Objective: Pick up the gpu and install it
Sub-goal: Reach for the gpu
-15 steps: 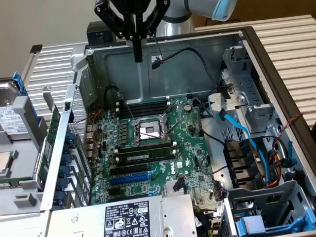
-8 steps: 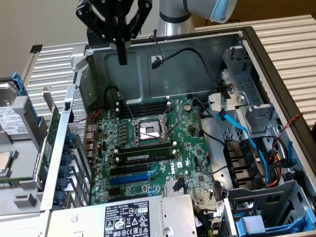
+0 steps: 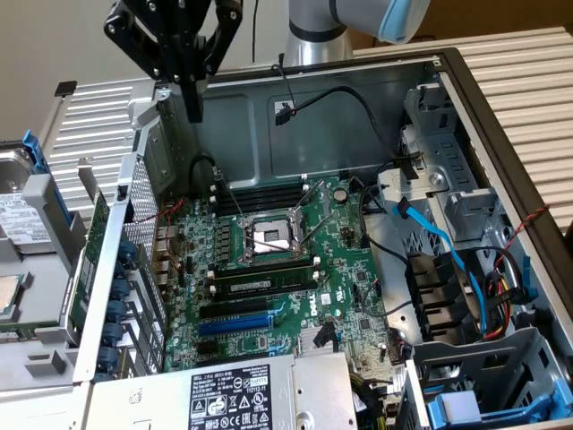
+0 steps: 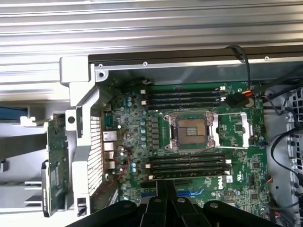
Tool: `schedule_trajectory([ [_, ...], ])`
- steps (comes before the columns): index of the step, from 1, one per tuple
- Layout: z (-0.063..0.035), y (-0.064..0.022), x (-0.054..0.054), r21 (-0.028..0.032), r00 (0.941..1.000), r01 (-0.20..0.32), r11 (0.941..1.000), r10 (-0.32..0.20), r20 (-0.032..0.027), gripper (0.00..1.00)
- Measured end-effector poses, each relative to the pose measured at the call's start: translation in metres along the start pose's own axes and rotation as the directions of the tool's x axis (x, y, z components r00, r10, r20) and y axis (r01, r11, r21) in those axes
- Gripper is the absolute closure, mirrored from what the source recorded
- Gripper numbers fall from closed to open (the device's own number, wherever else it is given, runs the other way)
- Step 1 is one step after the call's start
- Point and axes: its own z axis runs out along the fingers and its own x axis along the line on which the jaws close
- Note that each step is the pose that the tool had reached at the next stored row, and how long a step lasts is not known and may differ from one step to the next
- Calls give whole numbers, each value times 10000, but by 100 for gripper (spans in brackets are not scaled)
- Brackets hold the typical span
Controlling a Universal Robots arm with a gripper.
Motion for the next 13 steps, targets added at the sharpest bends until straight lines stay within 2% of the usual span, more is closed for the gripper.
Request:
schedule_trajectory([
  [4,8,-11,129,10,10000,17,10000,-17,-32,89],
  [10,20,-28,372,84,10000,28,10000,-27,-86,89],
  [13,18,-43,474,87,9999,32,10000,-31,-99,89],
])
